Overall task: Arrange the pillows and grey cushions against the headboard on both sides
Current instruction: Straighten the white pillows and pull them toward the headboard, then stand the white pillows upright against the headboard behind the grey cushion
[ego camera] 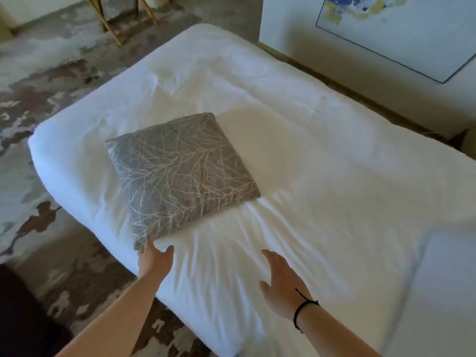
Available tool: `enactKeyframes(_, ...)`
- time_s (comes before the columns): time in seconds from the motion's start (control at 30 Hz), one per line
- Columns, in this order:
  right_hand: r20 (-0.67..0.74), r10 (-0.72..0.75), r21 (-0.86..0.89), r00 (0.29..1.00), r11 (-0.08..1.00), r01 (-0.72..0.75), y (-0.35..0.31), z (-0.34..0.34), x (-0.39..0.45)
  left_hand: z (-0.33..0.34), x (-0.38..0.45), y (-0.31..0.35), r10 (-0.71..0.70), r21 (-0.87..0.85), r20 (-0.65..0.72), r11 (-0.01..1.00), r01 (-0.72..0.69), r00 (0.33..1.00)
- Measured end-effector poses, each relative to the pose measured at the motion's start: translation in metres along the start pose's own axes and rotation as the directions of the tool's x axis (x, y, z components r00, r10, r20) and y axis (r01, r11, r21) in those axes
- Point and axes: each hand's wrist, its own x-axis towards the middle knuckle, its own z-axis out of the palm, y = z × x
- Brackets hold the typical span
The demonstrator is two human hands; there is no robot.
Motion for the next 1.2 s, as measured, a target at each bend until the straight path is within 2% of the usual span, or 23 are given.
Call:
enactKeyframes(0.1, 0.023, -0.02, 0.004, 1.0, 1.0, 0.02, -0.024, 0.0, 0.025, -0.016, 0.044, -0.009, 0.021, 0.023, -0.032, 1.0, -0.02, 0.999)
enactKeyframes(0.23, 0.042, -0.03, -0.012, 0.999, 0.999, 0.031, -0.039, -0.001, 0.052, -0.026, 0.089, -0.011, -0.014, -0.055, -0.018, 0.998, 0.013, 1.0)
enactKeyframes(0.33, 0.058, -0.017, -0.014, 0.998, 1.0, 0.018, -0.043, -0.001, 0.07, -0.025, 0.109, -0.011, -0.026, -0.089, 0.057, 0.996, 0.031, 0.998)
enactKeyframes(0.43, 0.079, 0.022, 0.026, 0.997, 0.999, -0.024, -0.044, 0.003, 0.084, -0.023, 0.119, -0.011, -0.031, -0.006, 0.126, 0.999, 0.032, 0.992)
enactKeyframes(0.5, 0.105, 0.075, 0.079, 0.992, 0.993, -0.083, -0.043, 0.006, 0.091, -0.021, 0.118, -0.011, 0.001, 0.06, 0.086, 0.998, -0.006, 0.996)
enactKeyframes(0.6, 0.145, 0.138, 0.179, 0.98, 0.97, -0.163, -0.041, 0.012, 0.096, -0.018, 0.099, -0.004, 0.121, 0.129, -0.027, 0.985, -0.117, 0.992)
enactKeyframes(0.7, 0.168, 0.17, 0.305, 0.971, 0.928, -0.215, -0.045, 0.015, 0.098, -0.008, 0.057, 0.016, 0.195, 0.06, 0.005, 0.979, -0.195, 0.981)
enactKeyframes(0.77, 0.194, 0.21, 0.427, 0.958, 0.861, -0.275, -0.052, 0.013, 0.099, 0.007, 0.015, 0.036, 0.228, -0.029, 0.094, 0.974, -0.226, 0.969)
enactKeyframes(0.83, 0.256, 0.253, 0.561, 0.933, 0.747, -0.357, -0.06, 0.008, 0.096, 0.026, -0.031, 0.061, 0.284, -0.149, 0.161, 0.954, -0.261, 0.945)
enactKeyframes(0.87, 0.307, 0.261, 0.647, 0.915, 0.648, -0.402, -0.061, 0.005, 0.095, 0.037, -0.053, 0.074, 0.317, -0.202, 0.192, 0.939, -0.279, 0.929)
enactKeyframes(0.93, 0.404, 0.249, 0.815, 0.88, 0.339, -0.47, -0.058, -0.004, 0.094, 0.057, -0.091, 0.098, 0.361, -0.278, 0.269, 0.917, -0.288, 0.893)
enactKeyframes(0.97, 0.435, 0.275, 0.851, 0.857, 0.184, -0.491, -0.054, -0.009, 0.093, 0.065, -0.107, 0.106, 0.371, -0.3, 0.306, 0.912, -0.281, 0.877)
enactKeyframes(1.0, 0.451, 0.325, 0.859, 0.831, 0.094, -0.503, -0.049, -0.016, 0.091, 0.071, -0.121, 0.112, 0.376, -0.311, 0.343, 0.91, -0.274, 0.861)
enactKeyframes(1.03, 0.447, 0.386, 0.857, 0.806, 0.071, -0.51, -0.044, -0.021, 0.09, 0.074, -0.131, 0.115, 0.382, -0.316, 0.377, 0.909, -0.271, 0.843)
enactKeyframes(1.1, 0.383, 0.511, 0.848, 0.769, 0.137, -0.513, -0.034, -0.026, 0.085, 0.073, -0.146, 0.116, 0.396, -0.318, 0.433, 0.908, -0.274, 0.81)
enactKeyframes(1.2, 0.225, 0.594, 0.871, 0.772, 0.232, -0.433, -0.029, -0.026, 0.078, 0.058, -0.148, 0.113, 0.432, -0.258, 0.442, 0.901, -0.349, 0.786)
